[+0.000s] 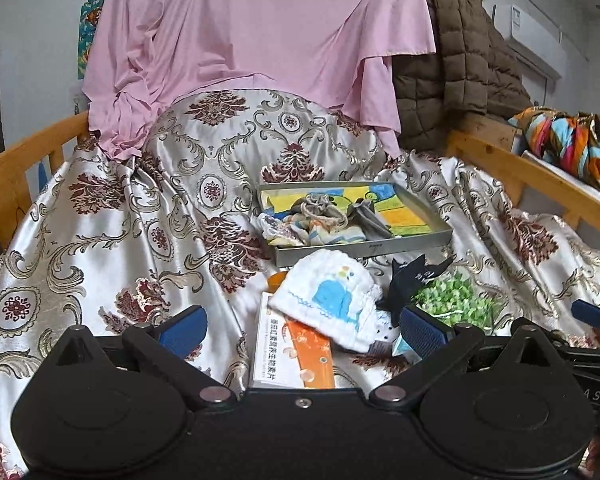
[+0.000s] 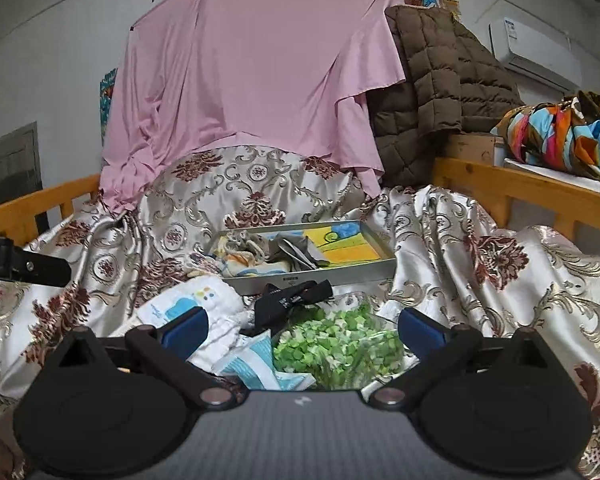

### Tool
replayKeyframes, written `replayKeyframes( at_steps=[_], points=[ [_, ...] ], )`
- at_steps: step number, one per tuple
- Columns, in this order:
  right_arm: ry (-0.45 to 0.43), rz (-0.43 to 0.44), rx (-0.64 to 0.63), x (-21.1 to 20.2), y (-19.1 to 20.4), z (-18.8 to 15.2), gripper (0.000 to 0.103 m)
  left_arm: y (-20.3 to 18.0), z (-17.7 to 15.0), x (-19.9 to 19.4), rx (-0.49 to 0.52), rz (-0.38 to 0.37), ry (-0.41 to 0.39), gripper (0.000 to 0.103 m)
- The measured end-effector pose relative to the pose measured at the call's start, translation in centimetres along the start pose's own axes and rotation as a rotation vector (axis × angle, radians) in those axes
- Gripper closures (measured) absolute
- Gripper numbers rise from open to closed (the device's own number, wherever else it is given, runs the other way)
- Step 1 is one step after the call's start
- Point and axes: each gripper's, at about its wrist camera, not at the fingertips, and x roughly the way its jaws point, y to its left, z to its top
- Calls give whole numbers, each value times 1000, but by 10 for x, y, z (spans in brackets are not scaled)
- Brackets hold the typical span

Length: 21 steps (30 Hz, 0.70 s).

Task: Organize soft objects

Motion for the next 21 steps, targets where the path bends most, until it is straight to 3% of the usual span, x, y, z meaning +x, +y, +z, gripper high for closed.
replayKeyframes(
  at_steps=[9, 21],
  points=[
    [71, -11, -23, 9, 3, -7, 0, -5, -3, 12, 83, 79, 63, 1],
    [226, -4, -41, 38, 9, -18, 0, -4, -5, 42, 73, 14, 189, 1]
  ],
)
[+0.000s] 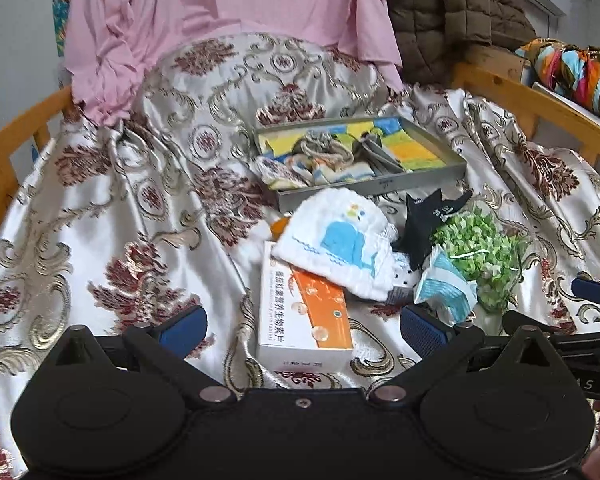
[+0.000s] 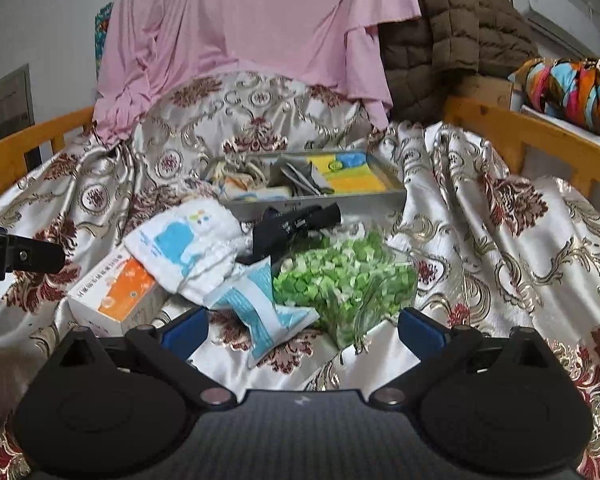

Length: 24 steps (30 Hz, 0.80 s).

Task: Organize soft objects
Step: 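Grasp the white blue-printed towel with the left gripper while the right gripper grasps the blue-and-white packet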

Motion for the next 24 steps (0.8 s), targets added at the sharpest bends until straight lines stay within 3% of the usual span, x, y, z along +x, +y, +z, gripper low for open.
replayKeyframes(
  at_steps=[4, 10, 16, 21, 24],
  points=[
    [26, -14, -8, 6, 0, 0, 0, 6, 7, 14, 20, -21, 4, 1],
    [18, -16, -47, 15, 4, 3, 0, 4, 17, 33, 104, 42, -20, 1],
    [-86, -87, -335, 32, 27, 5, 0, 8, 24, 45, 120, 45, -34, 1],
    [-114, -47, -546, 51, 44, 1, 0, 7, 30, 59, 153, 31, -60, 1],
    [-143, -7, -602, 57, 45, 3, 0, 3, 33, 71, 185, 42, -57, 1]
  ],
)
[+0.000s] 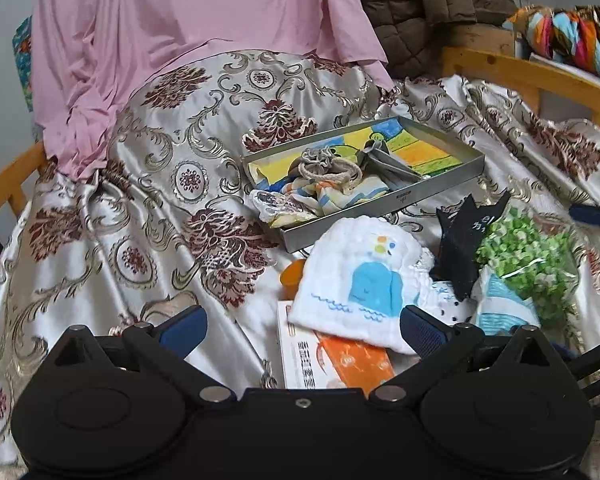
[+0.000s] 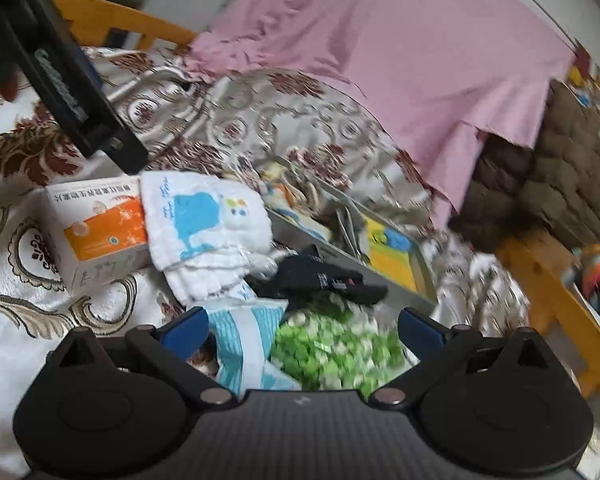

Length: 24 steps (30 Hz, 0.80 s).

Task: Organize soft objects
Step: 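Grasp the white blue-printed towel with the left gripper while the right gripper grasps the blue-and-white packet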

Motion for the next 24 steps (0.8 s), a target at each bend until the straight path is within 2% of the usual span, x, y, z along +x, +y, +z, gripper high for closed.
replayKeyframes(
  at_steps=[6, 9, 11, 16, 21, 24],
  points=[
    [4, 61, -3, 10, -11, -4, 1, -10, 3, 22, 55, -35, 21, 1],
    [11, 112, -5, 10, -11, -5, 1, -19, 1, 28, 122, -52, -1, 1],
    [20, 135, -27, 11, -7, -7, 3, -28, -2, 33, 185, -33, -16, 1],
    [89, 158, -24, 20, -3, -12, 18, -40, -7, 43, 283, -27, -10, 1],
    [110, 158, 39, 23, -7, -13, 19, -46, -9, 48, 305, -45, -21, 1],
    [111, 151, 39, 22, -6, -14, 24, -47, -10, 54, 311, -59, -9, 2]
  ],
)
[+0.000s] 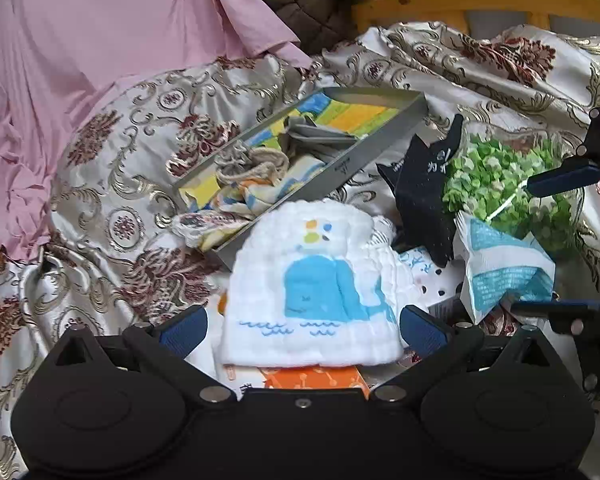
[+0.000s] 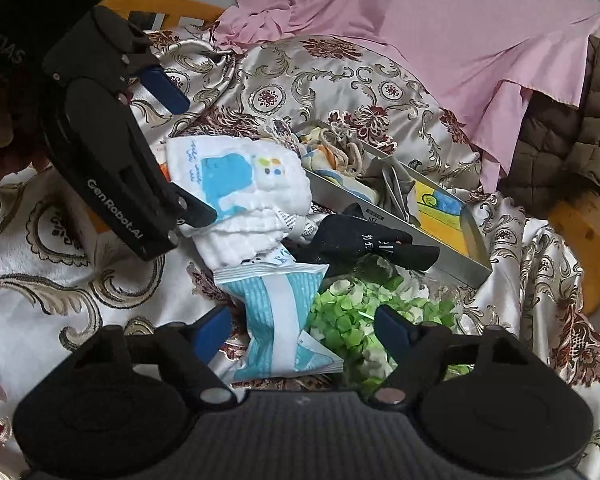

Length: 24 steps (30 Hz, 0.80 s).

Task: Organize soft objects
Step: 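Grasp the white blue-printed towel with the left gripper while the right gripper grasps the blue-and-white packet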

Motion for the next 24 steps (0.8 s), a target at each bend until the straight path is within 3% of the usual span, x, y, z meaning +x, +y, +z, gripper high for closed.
replayKeyframes(
  at_steps=[6, 10, 15, 19, 24],
  points=[
    [16, -1, -1, 3, 3, -1, 41, 3, -3, 12, -18, -31, 43, 21],
    [16, 5, -8, 4, 4, -1, 48, 4, -2, 9, -28, -42, 29, 31],
    [15, 18, -11, 5, 6, -1, 57, 3, 0, 5, -27, -62, 25, 53],
    [14, 32, -10, 5, 8, -1, 65, 6, 0, 3, -41, -79, 25, 63],
    [13, 40, 11, 6, 7, -2, 66, 13, 2, 1, -88, -96, 24, 75]
  ],
)
